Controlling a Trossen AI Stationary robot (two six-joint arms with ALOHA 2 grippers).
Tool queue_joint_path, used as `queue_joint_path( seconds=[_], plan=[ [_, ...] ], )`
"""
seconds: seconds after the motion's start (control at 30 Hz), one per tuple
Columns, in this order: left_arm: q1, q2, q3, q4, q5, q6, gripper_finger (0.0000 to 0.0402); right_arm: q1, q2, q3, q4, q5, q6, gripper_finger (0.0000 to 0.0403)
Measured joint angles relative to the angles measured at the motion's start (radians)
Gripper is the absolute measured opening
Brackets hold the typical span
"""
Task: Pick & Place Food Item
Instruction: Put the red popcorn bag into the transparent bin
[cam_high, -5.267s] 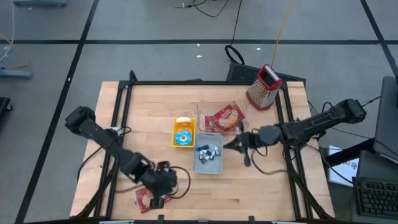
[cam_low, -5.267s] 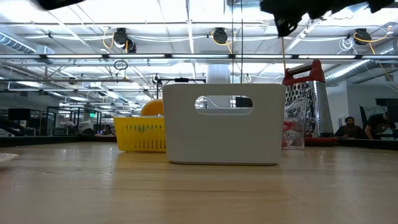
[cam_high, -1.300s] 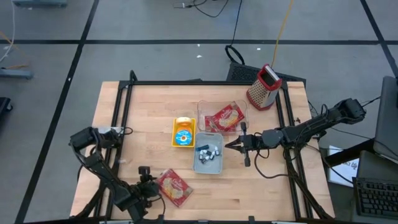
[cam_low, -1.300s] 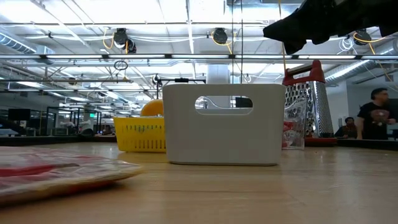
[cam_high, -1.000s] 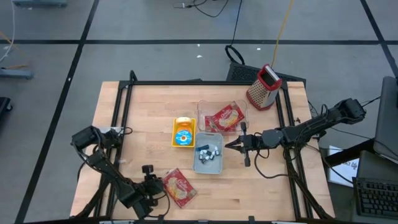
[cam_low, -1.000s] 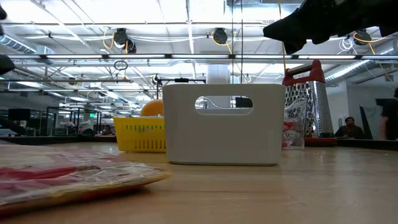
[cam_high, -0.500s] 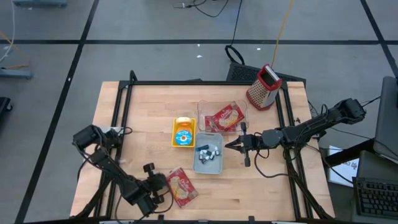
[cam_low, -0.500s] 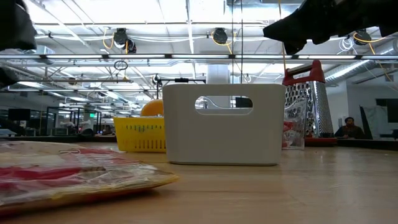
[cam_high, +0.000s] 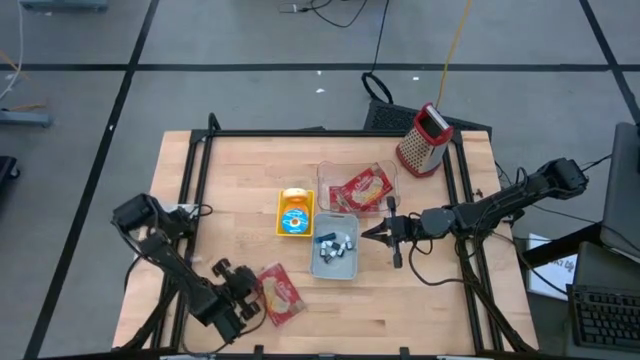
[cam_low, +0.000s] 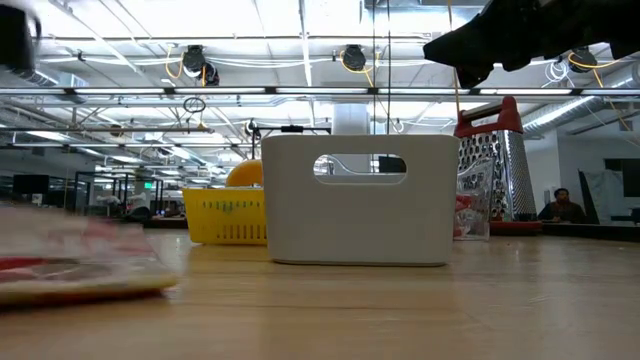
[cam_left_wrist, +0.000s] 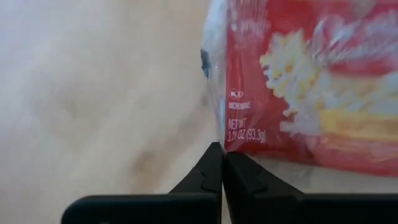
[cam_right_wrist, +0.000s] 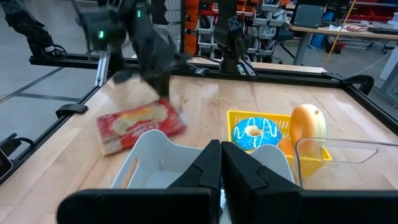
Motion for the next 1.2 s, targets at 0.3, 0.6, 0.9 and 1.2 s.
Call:
queue_joint_path(
  seconds=[0.3,0.6,0.9,1.2],
  plan=[
    [0.023,-0.243,0.006,0.098,-0.446,0.183,0.0001,0.0,0.02,0.0,0.086,-0.001,0.026,0.0002],
    [0.123,-0.381,0.008,0.438,-0.57,0.837,0.0,-0.017,0.229,-0.001,0.433,-0.014,0.101,0.0055],
    [0.247,-0.385,0.01,0.706,-0.368,1.213,0.0,-0.101,0.405,0.147,0.519,-0.25,0.212,0.021],
    [0.283,-0.385,0.01,0.715,-0.285,1.239,0.0,-0.143,0.511,0.364,0.328,-0.498,0.264,0.0267]
  ],
)
